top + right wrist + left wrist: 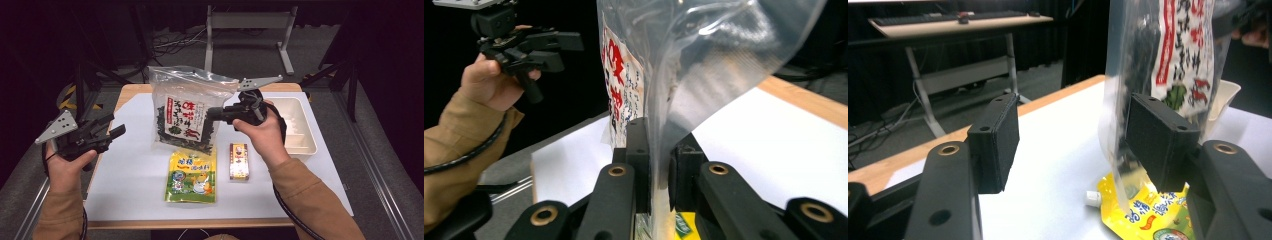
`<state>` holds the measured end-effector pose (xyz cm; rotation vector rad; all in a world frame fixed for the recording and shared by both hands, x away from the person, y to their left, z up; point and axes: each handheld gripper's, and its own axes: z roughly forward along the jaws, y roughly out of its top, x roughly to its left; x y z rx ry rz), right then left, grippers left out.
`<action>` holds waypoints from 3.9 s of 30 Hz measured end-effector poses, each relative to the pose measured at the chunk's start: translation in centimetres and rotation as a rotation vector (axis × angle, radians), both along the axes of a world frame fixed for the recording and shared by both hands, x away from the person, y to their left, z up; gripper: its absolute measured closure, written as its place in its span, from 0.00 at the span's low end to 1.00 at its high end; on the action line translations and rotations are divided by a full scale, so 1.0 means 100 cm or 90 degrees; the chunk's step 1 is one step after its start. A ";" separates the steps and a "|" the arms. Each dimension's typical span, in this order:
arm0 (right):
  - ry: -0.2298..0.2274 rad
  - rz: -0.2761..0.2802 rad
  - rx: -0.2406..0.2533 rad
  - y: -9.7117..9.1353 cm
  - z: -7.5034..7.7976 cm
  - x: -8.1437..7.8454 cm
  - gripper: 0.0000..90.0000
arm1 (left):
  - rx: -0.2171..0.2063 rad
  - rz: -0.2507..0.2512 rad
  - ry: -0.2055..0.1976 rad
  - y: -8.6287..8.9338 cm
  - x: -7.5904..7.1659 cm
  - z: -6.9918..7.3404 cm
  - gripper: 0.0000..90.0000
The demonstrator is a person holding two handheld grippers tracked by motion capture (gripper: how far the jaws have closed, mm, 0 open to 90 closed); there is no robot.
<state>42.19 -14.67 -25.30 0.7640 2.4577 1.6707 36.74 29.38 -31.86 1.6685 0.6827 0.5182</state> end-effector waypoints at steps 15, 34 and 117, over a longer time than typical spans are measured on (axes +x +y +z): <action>-0.056 -0.067 -0.056 -0.051 0.020 0.002 0.91 | 0.035 -0.014 0.050 -0.027 0.012 -0.019 0.40; -0.105 -0.148 -0.097 -0.107 0.036 0.004 0.91 | 0.047 -0.020 0.115 -0.032 0.024 -0.039 0.39; -0.061 -0.368 -0.192 -0.218 -0.025 0.043 0.87 | 0.055 -0.017 0.192 -0.028 0.035 -0.057 0.38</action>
